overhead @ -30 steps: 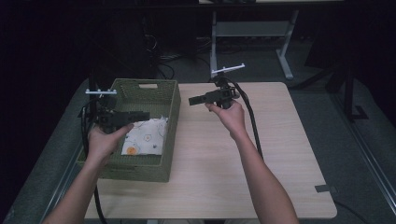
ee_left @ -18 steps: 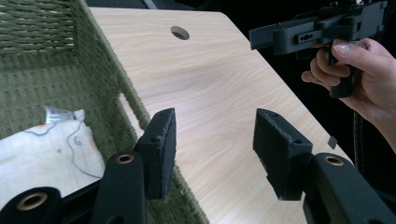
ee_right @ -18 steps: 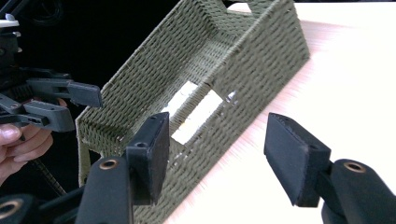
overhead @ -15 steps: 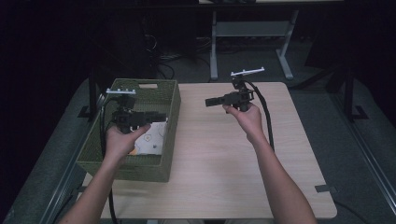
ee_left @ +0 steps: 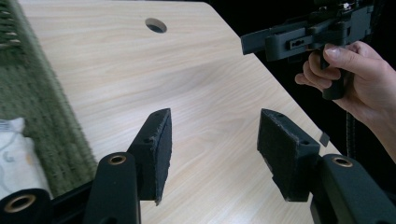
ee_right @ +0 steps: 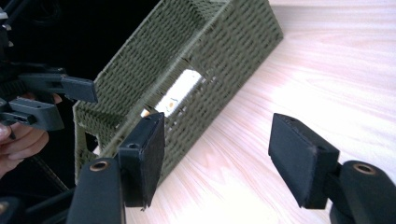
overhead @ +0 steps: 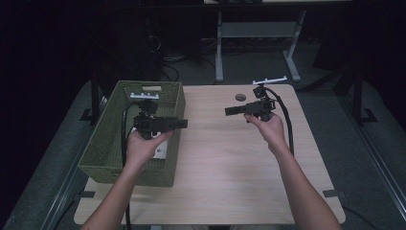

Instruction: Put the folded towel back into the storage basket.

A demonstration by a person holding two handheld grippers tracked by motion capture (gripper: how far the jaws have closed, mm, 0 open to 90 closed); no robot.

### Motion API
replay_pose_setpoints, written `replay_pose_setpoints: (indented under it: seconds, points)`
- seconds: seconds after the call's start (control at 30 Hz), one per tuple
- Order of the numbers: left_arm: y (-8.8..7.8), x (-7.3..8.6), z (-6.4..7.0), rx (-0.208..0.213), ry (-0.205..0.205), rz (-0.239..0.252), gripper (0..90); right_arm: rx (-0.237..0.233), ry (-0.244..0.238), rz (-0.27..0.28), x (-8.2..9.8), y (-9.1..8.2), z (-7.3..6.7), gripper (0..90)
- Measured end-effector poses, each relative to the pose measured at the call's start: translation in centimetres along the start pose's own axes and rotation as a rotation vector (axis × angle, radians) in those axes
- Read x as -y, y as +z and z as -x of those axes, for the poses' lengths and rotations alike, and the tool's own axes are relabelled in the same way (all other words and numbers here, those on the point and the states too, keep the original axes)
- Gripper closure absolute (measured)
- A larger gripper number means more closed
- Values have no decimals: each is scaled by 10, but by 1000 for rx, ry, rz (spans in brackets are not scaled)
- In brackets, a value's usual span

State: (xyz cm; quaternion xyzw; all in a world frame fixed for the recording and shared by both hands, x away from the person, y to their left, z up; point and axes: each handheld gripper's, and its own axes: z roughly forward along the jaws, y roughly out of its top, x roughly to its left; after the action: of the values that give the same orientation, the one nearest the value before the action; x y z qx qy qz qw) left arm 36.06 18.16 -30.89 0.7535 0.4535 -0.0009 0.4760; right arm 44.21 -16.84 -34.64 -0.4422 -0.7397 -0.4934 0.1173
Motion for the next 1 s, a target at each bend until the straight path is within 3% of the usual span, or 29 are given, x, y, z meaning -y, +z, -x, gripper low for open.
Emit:
replay_pose_setpoints:
  seconds: [0.43,1.0]
  points:
    - [24,2,17,28,18,-22,438,10,44,12,27,-21,25,343]
    - [58,13,35,68,30,-55,422,27,85,24,57,-46,44,336]
